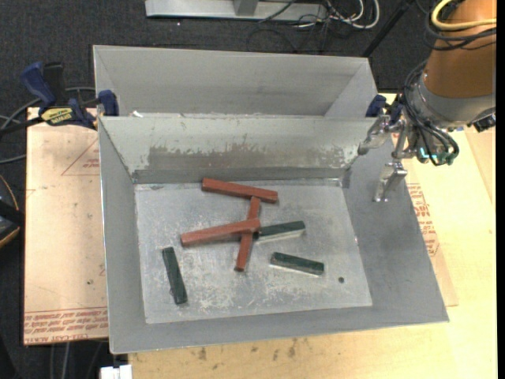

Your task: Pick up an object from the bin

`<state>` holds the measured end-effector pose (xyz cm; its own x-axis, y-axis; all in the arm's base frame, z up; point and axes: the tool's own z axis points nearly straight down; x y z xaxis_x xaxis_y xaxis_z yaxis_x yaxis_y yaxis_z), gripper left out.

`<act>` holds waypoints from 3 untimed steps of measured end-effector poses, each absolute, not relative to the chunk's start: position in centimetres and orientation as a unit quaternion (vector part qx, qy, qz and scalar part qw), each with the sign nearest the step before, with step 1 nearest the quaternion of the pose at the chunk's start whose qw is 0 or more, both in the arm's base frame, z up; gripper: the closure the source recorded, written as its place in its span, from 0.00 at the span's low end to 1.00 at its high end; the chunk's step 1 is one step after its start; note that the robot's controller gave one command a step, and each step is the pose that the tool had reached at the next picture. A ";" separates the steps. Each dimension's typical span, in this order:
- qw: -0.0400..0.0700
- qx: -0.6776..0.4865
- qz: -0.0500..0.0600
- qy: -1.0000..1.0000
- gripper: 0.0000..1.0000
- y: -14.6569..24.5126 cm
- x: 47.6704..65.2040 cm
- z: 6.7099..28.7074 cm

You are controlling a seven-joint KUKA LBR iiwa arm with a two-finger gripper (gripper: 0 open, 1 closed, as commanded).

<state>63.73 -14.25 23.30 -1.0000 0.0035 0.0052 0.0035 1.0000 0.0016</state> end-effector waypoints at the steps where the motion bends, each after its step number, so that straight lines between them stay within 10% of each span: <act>1: -0.001 -0.001 0.000 -1.000 0.00 -14.2 63.9 23.8; 3: -0.001 0.086 0.000 -0.996 0.00 -9.4 57.3 13.3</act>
Offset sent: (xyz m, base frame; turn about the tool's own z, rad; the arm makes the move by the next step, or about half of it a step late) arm -0.0820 0.0252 -0.1223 -0.1036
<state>57.34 -9.39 13.25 -0.9853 -0.1707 -0.0015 -0.1707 0.9853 0.0005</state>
